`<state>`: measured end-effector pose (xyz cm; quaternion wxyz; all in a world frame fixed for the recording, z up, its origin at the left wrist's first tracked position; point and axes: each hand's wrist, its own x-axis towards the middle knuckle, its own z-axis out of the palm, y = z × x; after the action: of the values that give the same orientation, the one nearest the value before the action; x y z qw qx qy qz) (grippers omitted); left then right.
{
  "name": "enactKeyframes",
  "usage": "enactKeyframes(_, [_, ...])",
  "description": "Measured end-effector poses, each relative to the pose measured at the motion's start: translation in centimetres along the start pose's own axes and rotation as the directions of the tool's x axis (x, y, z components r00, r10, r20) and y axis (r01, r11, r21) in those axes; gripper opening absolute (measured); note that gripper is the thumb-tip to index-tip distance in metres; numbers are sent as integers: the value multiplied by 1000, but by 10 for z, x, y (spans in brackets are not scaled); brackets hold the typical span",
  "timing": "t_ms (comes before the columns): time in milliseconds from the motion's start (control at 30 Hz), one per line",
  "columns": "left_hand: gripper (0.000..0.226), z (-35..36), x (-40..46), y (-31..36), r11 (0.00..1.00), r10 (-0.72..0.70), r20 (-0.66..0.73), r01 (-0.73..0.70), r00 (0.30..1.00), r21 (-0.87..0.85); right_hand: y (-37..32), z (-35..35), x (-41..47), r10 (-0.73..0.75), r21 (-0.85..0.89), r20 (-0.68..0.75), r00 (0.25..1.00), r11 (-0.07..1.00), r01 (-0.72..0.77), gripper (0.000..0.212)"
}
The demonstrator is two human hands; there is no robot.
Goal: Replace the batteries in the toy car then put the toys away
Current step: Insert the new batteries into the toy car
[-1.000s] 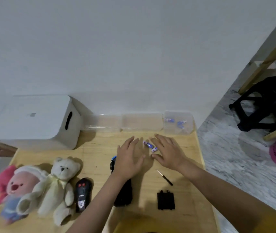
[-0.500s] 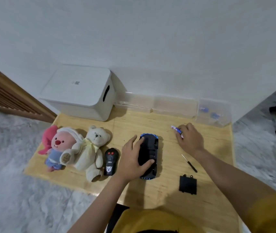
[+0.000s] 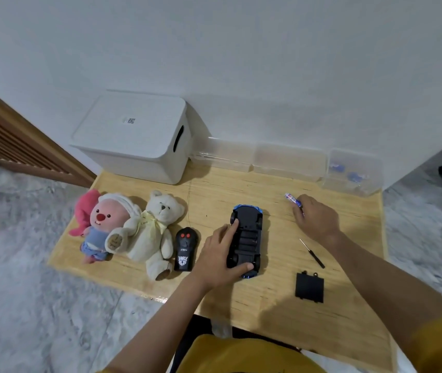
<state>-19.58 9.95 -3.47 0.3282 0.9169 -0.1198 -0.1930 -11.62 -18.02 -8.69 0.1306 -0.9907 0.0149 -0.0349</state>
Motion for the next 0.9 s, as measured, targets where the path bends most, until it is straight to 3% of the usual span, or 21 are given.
enactKeyframes(167, [102,1,1,-4,999,0,8,1,1000,-45,-1,-5,5,-10,31,37,999,999,9,23])
enactKeyframes(333, [107,-1,7,-7,997,-4,43,8,999,-81,-9,-22,-2,58,300,50,997,951,-70,20])
enactKeyframes(433, [113,-3,14,-7,991,-14,80,25,997,-135,-26,-33,-15,56,498,56,997,864,-76,11])
enactKeyframes(533, [115,-3,16,-6,966,-36,87,57,996,-252,-43,-44,-28,76,613,88,993,781,-114,14])
enactKeyframes(667, [121,0,15,-5,920,-76,63,94,995,-381,-64,-59,-37,167,752,190,968,609,-253,18])
enactKeyframes(767, [120,3,17,-2,880,-124,40,128,992,-457,-76,-66,-42,229,815,375,898,380,-438,23])
enactKeyframes(900, [109,6,19,2,869,-133,8,120,991,-480,-86,-71,-50,177,801,549,817,169,-575,17])
